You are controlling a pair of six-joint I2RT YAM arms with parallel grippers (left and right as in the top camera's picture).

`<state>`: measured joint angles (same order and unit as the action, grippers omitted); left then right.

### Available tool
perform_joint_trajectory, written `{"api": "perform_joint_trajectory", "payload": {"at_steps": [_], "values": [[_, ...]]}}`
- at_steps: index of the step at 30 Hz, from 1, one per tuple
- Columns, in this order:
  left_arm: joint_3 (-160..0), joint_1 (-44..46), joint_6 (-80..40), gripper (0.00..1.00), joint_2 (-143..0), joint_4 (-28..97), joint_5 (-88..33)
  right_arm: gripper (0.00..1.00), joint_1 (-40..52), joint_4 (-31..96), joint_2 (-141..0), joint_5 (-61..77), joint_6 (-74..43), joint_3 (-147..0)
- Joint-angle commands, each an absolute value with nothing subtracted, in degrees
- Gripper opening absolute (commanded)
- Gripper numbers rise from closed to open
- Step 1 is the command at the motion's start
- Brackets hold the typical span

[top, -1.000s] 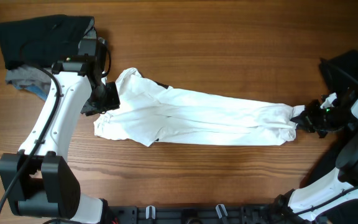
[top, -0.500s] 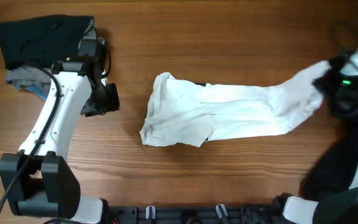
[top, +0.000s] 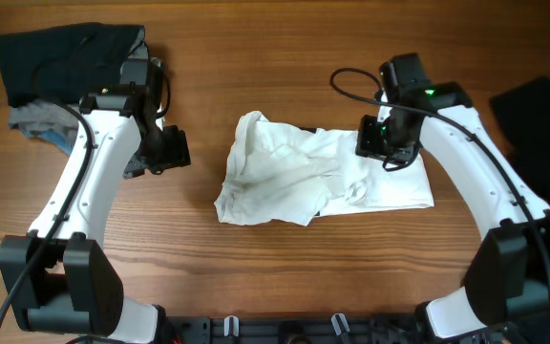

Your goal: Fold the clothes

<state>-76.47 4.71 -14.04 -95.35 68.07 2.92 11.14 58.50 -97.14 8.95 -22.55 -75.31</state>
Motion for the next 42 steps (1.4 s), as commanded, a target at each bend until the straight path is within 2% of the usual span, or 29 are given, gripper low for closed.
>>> {"api": "perform_joint_trajectory", "payload": {"at_steps": [1, 4, 6, 8, 10, 14, 20, 21, 23, 24, 25, 28, 31, 33, 36, 42], "values": [[-76.73, 4.73, -13.23, 0.8, -95.7, 65.06, -3.11, 0.48, 5.89, 58.35, -92.42, 12.29, -18.74, -76.14], [-76.73, 4.75, -12.38, 0.87, -95.81, 61.78, -5.93, 0.52, 4.97, 59.05, -91.53, 15.4, -14.87, -76.09], [-76.73, 4.75, -10.46, 0.87, -96.2, 61.25, -9.87, 0.47, 5.08, 59.44, -91.72, 15.57, -13.21, -76.05], [-76.14, 4.75, -8.88, 0.88, -97.54, 60.69, -12.12, 0.46, 5.28, 59.81, -91.72, 15.42, -13.28, -76.05], [-72.36, 4.75, -3.6, 0.91, -99.57, 55.31, -20.75, 0.47, 5.28, 60.29, -91.72, 12.08, -13.91, -76.05], [-66.48, 6.15, -1.67, 0.96, -106.56, 42.78, -35.35, 0.47, 5.28, 60.8, -91.72, 11.4, -15.05, -76.05], [-66.24, 15.7, -1.48, 0.95, -115.81, 40.97, -36.36, 0.47, 5.28, 62.26, -91.72, 11.4, -15.03, -76.05], [-66.24, 17.72, 0.51, 0.83, -116.05, 40.86, -36.12, 0.47, 5.28, 62.24, -91.72, 11.4, -15.03, -76.05], [-66.24, 19.77, 1.3, 0.52, -116.05, 40.91, -35.03, 0.47, 5.28, 62.26, -91.72, 11.4, -15.05, -76.05], [-66.24, 20.45, 1.3, 0.25, -116.05, 41.34, -34.13, 0.47, 5.28, 62.3, -91.72, 11.4, -15.03, -76.05], [-66.28, 20.51, 1.28, 0.04, -116.01, 42.5, -33.3, 0.47, 5.28, 62.43, -91.72, 11.38, -15.03, -76.05], [-68.49, 17.87, 1.04, 0.04, -114.02, 52.1, -25.67, 0.47, 5.28, 62.67, -91.72, 11.33, -14.94, -76.05], [-80.58, 12.45, 1.02, 0.04, -108.07, 73.73, -10.87, 0.47, 5.28, 62.59, -91.72, 10.44, -15.0, -76.05], [-89.19, 11.22, 0.56, 0.04, -104.9, 79.94, -9.98, 0.47, 5.28, 62.26, -91.72, 10.28, -15.0, -76.05], [-94.52, 14.46, -3.77, 0.04, -102.39, 78.08, -10.66, 0.47, 5.28, 62.22, -91.72, 10.28, -14.98, -76.05], [-94.41, 29.23, -6.52, 0.05, -107.02, 75.46, -10.92, 0.47, 5.28, 62.22, -91.72, 9.82, -14.96, -76.05]]}}
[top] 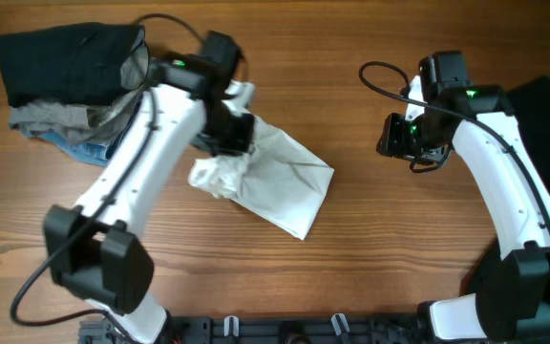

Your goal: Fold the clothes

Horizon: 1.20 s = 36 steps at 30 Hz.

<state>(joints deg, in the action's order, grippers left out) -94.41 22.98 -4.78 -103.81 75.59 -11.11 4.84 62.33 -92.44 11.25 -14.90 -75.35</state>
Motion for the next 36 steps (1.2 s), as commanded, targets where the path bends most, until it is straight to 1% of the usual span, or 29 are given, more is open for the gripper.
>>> {"api": "perform_joint_trajectory", "payload": {"at_steps": [1, 3, 5, 6, 7, 8, 9, 10, 11, 13, 14, 15, 16, 17, 19, 21, 22, 24, 26, 27, 28, 29, 31, 33, 34, 35, 36], "values": [[-94.39, 31.86, -6.52, 0.13, -108.6, 75.42, -10.81, 0.47, 5.28, 62.22, -91.72, 9.82, -14.96, -76.05], [-94.39, 35.7, -6.52, 0.22, -111.61, 74.89, -10.81, 0.47, 5.28, 62.19, -91.72, 9.82, -14.94, -76.05], [-94.39, 39.16, -6.55, 0.47, -115.04, 73.89, -10.83, 0.47, 5.28, 62.22, -91.72, 9.82, -14.96, -76.05], [-94.41, 40.18, -6.52, 0.63, -115.9, 73.87, -10.83, 0.47, 5.28, 62.22, -91.72, 9.82, -14.94, -76.05], [-94.43, 40.99, -6.52, 0.6, -116.07, 74.06, -10.83, 0.47, 5.28, 62.22, -91.72, 9.82, -14.94, -76.05], [-94.87, 41.04, -6.55, 0.41, -115.79, 74.91, -10.83, 0.47, 5.28, 62.19, -91.72, 9.82, -14.94, -76.05], [-96.2, 40.51, -6.81, 0.28, -115.24, 76.97, -10.81, 0.47, 5.28, 62.19, -91.72, 9.82, -14.96, -76.05], [-99.15, 39.0, -6.87, 0.24, -114.26, 80.25, -10.81, 0.47, 5.28, 62.17, -91.72, 9.82, -14.96, -76.05], [-100.9, 37.89, -6.87, 0.24, -113.51, 81.78, -10.74, 0.47, 5.28, 62.19, -91.72, 9.82, -14.94, -76.05], [-104.77, 33.54, -6.9, 0.29, -110.78, 84.03, -7.38, 0.47, 5.28, 62.3, -91.72, 9.82, -14.96, -76.05], [-105.1, 29.61, -6.9, 0.27, -108.73, 82.94, -4.25, 0.47, 5.28, 62.48, -91.72, 9.82, -14.96, -76.05], [-105.08, 27.07, -6.9, 0.1, -108.44, 82.26, -3.75, 0.47, 5.28, 62.5, -91.72, 9.82, -14.96, -76.05], [-104.68, 24.1, -6.92, 0.04, -108.6, 81.28, -4.29, 0.47, 5.28, 62.5, -91.72, 9.82, -14.96, -76.05], [-102.48, 21.08, -6.9, 0.04, -108.86, 78.61, -4.69, 0.47, 5.28, 62.48, -91.72, 9.82, -14.96, -76.05], [-96.64, 17.87, -6.9, 0.04, -109.16, 72.53, -5.72, 0.47, 5.28, 62.43, -91.72, 9.82, -14.98, -76.05], [-90.43, 16.36, -6.85, 0.04, -109.89, 66.35, -12.8, 0.48, 5.28, 62.43, -91.72, 9.82, -14.92, -76.05], [-85.34, 16.49, -6.85, 0.04, -110.19, 61.25, -20.97, 0.48, 5.28, 62.46, -91.72, 9.82, -14.76, -76.05], [-81.45, 18.72, -6.85, 0.04, -110.19, 55.42, -30.65, 0.48, 5.28, 62.46, -91.72, 9.82, -14.79, -76.05], [-80.99, 23.49, -6.24, 0.04, -110.15, 51.11, -42.19, 0.48, 5.28, 62.48, -91.72, 9.82, -14.79, -76.05], [-81.01, 26.46, -6.26, 0.04, -109.93, 49.19, -44.16, 0.48, 5.28, 62.43, -91.72, 9.82, -14.79, -76.05], [-81.01, 30.81, -6.24, 0.04, -109.93, 48.88, -44.03, 0.48, 5.28, 62.41, -91.72, 9.82, -14.79, -76.05], [-81.01, 33.34, -6.24, 0.04, -109.91, 50.0, -44.01, 0.48, 5.28, 62.41, -91.72, 9.82, -14.79, -76.05], [-81.01, 34.15, -6.28, 0.04, -108.97, 51.83, -43.81, 0.48, 5.28, 62.41, -91.72, 9.82, -14.79, -76.05], [-81.01, 30.94, -6.28, 0.04, -105.25, 55.16, -40.51, 0.47, 5.28, 62.39, -91.72, 10.35, -14.37, -76.05], [-81.01, 28.53, -6.28, 0.08, -102.72, 57.45, -36.42, 0.47, 5.28, 61.93, -91.72, 13.89, -10.59, -76.05], [-81.01, 25.91, -6.28, 0.12, -100.03, 59.96, -31.44, 0.47, 5.3, 61.49, -91.72, 21.34, -4.16, -76.05], [-81.01, 22.92, -6.28, 0.13, -97.17, 62.39, -26.04, 0.47, 5.58, 61.04, -91.72, 28.38, -0.67, -76.05]]}}
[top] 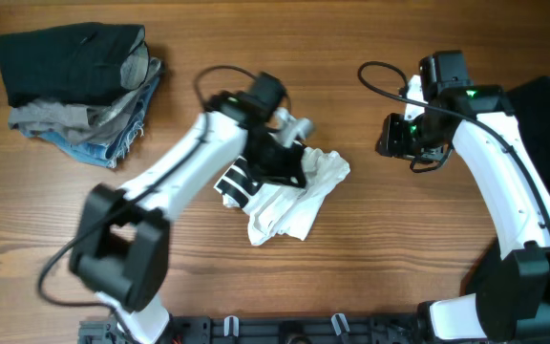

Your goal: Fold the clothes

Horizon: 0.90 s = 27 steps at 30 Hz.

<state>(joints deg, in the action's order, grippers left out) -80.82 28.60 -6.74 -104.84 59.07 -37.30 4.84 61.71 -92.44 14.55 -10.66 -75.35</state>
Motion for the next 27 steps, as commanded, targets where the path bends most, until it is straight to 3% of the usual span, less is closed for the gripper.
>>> {"api": "perform_joint_trajectory", "payload": {"at_steps": [1, 3, 6, 10, 15, 20, 23, 26, 27], "values": [[-80.99, 21.12, -6.28, 0.09, -95.83, 63.86, -21.91, 0.47, 6.11, 60.49, -91.72, 28.49, -0.71, -76.05], [-80.49, 19.53, -6.24, 0.04, -95.53, 65.56, -14.55, 0.47, 7.51, 58.17, -91.72, 27.29, -3.31, -76.05], [-72.31, 22.33, -6.35, 0.04, -96.88, 59.61, -16.27, 0.47, 8.1, 54.37, -91.77, 27.73, -9.52, -76.05], [-56.66, 25.41, -13.3, 0.04, -97.41, 48.18, -16.51, 0.47, 8.1, 55.05, -92.55, 29.5, -5.85, -76.05], [-55.05, 32.58, -14.2, 0.04, -97.41, 47.05, -26.11, 0.5, 14.24, 54.85, -94.32, 33.89, -1.76, -76.03], [-55.07, 39.9, -14.24, 0.04, -97.38, 52.03, -25.91, 0.6, 19.81, 52.58, -97.36, 14.37, -16.38, -76.03], [-55.07, 37.5, -14.24, 0.04, -95.88, 58.65, -23.22, 0.6, 19.81, 50.5, -99.59, 15.25, -16.78, -76.03], [-55.09, 29.65, -14.17, 0.04, -89.38, 62.61, -21.45, 0.56, 20.75, 50.61, -102.32, 23.0, -10.44, -75.99], [-55.09, 27.05, -14.2, 0.17, -87.59, 62.3, -20.23, 0.49, 21.41, 50.52, -103.66, 22.98, -10.41, -75.59]]}}
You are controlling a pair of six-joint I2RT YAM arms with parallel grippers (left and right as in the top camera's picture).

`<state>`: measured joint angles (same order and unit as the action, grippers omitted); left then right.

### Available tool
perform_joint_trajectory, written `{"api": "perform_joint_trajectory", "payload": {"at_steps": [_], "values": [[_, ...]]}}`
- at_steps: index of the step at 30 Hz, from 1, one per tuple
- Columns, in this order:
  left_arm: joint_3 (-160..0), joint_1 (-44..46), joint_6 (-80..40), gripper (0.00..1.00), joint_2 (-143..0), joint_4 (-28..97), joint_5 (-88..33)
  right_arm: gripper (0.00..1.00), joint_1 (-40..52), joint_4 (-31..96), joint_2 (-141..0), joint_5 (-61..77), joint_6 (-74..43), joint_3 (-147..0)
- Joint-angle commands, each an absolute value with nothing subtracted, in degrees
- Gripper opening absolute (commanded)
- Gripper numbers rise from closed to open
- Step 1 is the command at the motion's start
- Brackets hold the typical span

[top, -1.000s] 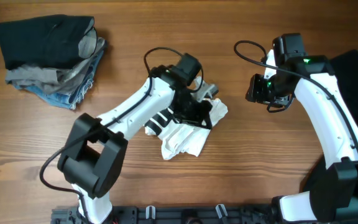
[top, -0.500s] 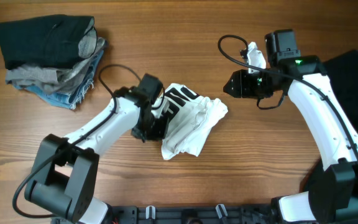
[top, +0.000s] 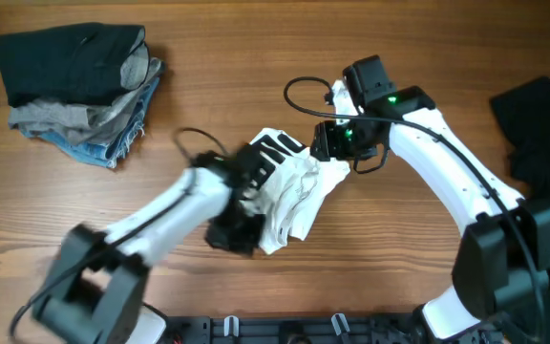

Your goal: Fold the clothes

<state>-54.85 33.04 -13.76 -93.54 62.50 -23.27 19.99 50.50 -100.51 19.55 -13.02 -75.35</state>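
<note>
A crumpled white garment [top: 294, 191] with a black-striped patch lies bunched in the middle of the table. My left gripper [top: 231, 231] is motion-blurred at the garment's lower left edge, so its jaws cannot be made out. My right gripper [top: 337, 145] is down at the garment's upper right corner, touching or just over the cloth. From above its fingers are hidden under the wrist, and I cannot tell whether they hold the fabric.
A stack of folded clothes [top: 76, 81], black on top of grey and denim, sits at the back left. A dark garment [top: 542, 124] lies at the right edge. Bare wooden table [top: 399, 277] surrounds the white garment.
My left gripper moved from on top of the bunched garment to its lower left edge. My right gripper moved left from open table to the garment's upper right corner. The garment shifted slightly.
The white garment first lay spread at centre right with my right gripper on it and the left apart. Then it lay further left as a slanted fold under my left gripper, the right withdrawn. Then it was bunched at centre. Now both grippers flank it.
</note>
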Motion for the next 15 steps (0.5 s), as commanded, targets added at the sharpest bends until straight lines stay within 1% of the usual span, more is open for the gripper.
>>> {"api": "perform_joint_trajectory", "payload": {"at_steps": [1, 2, 3, 4, 5, 6, 8, 9, 12, 15], "values": [[-55.07, 22.92, -14.22, 0.47, -85.62, 60.75, -19.46, 0.4, 22.24, 49.82, -105.51, 22.98, -10.31, -74.83], [-55.07, 19.92, -14.94, 0.66, -84.97, 59.4, -19.94, 0.27, 23.03, 49.04, -107.24, 22.98, -9.89, -73.95], [-55.07, 17.45, -16.97, 0.75, -84.95, 58.08, -20.64, 0.09, 23.75, 47.97, -109.14, 22.96, -9.04, -72.82], [-55.07, 15.0, -17.69, 0.81, -85.62, 56.55, -23.38, 0.04, 24.34, 46.96, -112.6, 22.74, -9.02, -71.53], [-55.05, 14.11, -17.69, 0.88, -86.41, 55.57, -26.39, 0.04, 24.38, 47.0, -114.89, 22.79, -9.04, -71.48], [-55.0, 13.91, -18.72, 0.89, -87.33, 54.74, -28.12, 0.04, 24.38, 47.05, -117.03, 22.76, -9.13, -71.48], [-53.15, 14.13, -24.36, 0.97, -89.17, 51.29, -28.75, 0.04, 24.36, 47.51, -119.96, 22.79, -9.17, -71.48], [-51.37, 14.13, -26.81, 1.0, -89.62, 48.64, -29.63, 0.04, 24.36, 47.66, -120.18, 22.76, -9.08, -71.48], [-44.1, 14.13, -33.04, 1.0, -91.35, 36.77, -37.19, 0.04, 24.36, 47.79, -120.18, 22.76, -8.95, -71.5], [-37.98, 14.13, -42.83, 1.0, -93.1, 24.27, -38.11, 0.04, 24.36, 47.59, -120.18, 22.79, -8.97, -71.5]]}}
